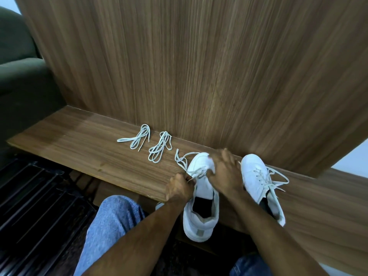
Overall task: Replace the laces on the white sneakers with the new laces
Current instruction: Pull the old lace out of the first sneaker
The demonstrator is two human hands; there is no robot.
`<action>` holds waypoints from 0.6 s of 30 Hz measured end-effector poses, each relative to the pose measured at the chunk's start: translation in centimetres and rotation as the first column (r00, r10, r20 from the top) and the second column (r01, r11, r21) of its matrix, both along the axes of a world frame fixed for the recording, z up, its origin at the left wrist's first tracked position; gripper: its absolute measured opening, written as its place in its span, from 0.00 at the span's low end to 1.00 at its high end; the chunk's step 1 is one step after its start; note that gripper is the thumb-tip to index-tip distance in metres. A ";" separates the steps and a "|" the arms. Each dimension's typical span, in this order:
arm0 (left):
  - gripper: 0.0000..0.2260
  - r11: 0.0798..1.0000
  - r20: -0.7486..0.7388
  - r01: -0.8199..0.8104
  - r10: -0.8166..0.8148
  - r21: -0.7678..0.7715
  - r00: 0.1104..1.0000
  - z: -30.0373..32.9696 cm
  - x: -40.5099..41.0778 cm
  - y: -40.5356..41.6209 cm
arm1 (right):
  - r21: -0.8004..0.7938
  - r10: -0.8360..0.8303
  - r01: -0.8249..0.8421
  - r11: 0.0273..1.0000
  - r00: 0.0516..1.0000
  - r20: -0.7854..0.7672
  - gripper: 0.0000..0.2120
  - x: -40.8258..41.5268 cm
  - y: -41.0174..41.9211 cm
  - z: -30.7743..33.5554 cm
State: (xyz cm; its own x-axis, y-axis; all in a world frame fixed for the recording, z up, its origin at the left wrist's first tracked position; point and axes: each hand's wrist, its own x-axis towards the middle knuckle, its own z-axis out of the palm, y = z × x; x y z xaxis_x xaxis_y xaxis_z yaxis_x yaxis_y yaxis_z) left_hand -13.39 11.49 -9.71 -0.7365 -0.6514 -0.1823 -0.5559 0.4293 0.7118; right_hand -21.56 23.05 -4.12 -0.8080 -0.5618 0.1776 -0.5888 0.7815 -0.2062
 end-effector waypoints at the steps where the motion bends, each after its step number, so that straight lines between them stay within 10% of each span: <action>1: 0.13 1.000 -0.001 -0.005 0.005 -0.001 1.000 0.0 0.1 0.0 | 0.147 0.041 -0.041 0.988 0.999 -0.002 0.22 0.6 -0.5 -0.8; 10: 0.12 1.000 0.008 -0.003 0.003 0.015 1.000 0.1 0.1 0.3 | 0.281 0.048 -0.041 0.959 0.999 -0.017 0.15 0.7 -1.1 -3.0; 14: 0.12 0.999 -0.005 -0.015 0.015 0.030 1.000 0.1 0.1 0.3 | -0.176 -0.094 0.126 0.976 0.980 0.175 0.09 -0.4 -0.3 -1.2; 18: 0.12 1.000 0.009 -0.017 0.017 0.024 1.000 0.2 0.0 0.4 | -0.583 -0.198 0.332 0.742 0.939 0.281 0.05 -2.2 1.1 0.7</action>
State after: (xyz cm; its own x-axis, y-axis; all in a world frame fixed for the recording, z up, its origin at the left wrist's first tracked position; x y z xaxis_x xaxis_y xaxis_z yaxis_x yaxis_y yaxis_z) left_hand -13.42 11.85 -9.51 -0.7233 -0.6594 -0.2048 -0.5697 0.4024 0.7166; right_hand -23.75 24.10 -3.46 -0.9613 -0.1425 0.2356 -0.2745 0.5642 -0.7787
